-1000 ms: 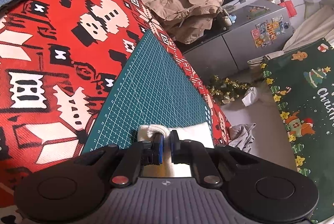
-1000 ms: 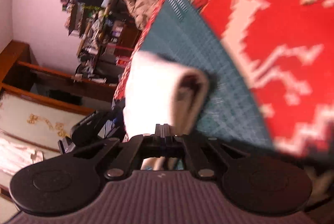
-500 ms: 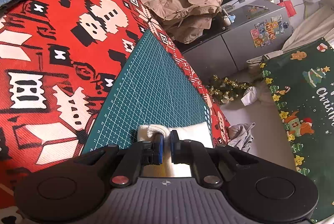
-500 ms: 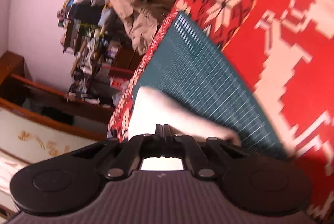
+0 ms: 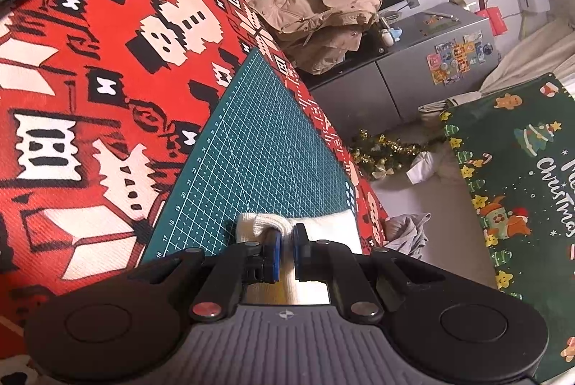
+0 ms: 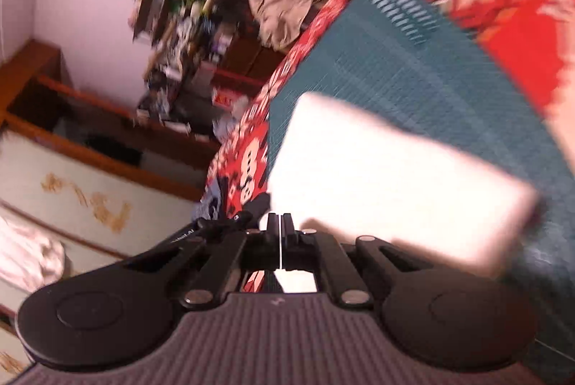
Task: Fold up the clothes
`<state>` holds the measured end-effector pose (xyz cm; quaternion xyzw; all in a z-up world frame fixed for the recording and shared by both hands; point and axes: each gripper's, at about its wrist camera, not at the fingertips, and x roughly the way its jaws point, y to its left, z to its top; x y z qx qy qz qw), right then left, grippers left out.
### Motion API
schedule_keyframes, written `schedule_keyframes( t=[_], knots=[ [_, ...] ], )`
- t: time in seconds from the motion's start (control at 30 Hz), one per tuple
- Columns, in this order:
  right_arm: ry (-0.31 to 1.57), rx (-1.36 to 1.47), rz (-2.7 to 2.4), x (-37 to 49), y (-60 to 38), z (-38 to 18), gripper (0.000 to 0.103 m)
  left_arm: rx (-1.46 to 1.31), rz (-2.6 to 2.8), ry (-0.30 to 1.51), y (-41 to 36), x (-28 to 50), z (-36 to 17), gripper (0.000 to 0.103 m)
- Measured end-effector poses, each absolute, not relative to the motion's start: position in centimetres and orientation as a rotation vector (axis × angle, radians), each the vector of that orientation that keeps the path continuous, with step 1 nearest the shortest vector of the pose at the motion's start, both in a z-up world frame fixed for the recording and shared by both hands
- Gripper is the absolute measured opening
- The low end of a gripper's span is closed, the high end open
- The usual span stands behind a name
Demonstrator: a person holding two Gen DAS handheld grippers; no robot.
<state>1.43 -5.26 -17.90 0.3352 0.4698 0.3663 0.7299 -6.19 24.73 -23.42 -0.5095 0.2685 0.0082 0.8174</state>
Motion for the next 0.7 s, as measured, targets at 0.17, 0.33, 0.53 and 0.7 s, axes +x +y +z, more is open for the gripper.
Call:
schedule_keyframes(
  t=[0.17, 0.33, 0.53, 0.7],
  knots=[
    [1.030, 0.669, 0.752, 2.7, -3.7, -18.5, 0.000, -1.078, 0.015, 0.561, 24.8, -6.3, -23.4, 0.009],
    [1.008, 0.709, 0.667, 3.3, -6.4, -18.7, 0.000, -1.062, 0.030, 0.514, 24.0, -6.9, -23.5, 0.007],
    [1.021, 0.636, 0.809, 5.1, -2.5, -16.7, 0.000, -1.109, 0.019, 0.486, 24.3, -7.3, -24.0, 0.007],
    [1.113, 0.558, 0.827, 7.4, 2.2, -17.9, 0.000, -1.066, 0.025, 0.477, 24.0, -7.5, -23.7, 0.007]
  ],
)
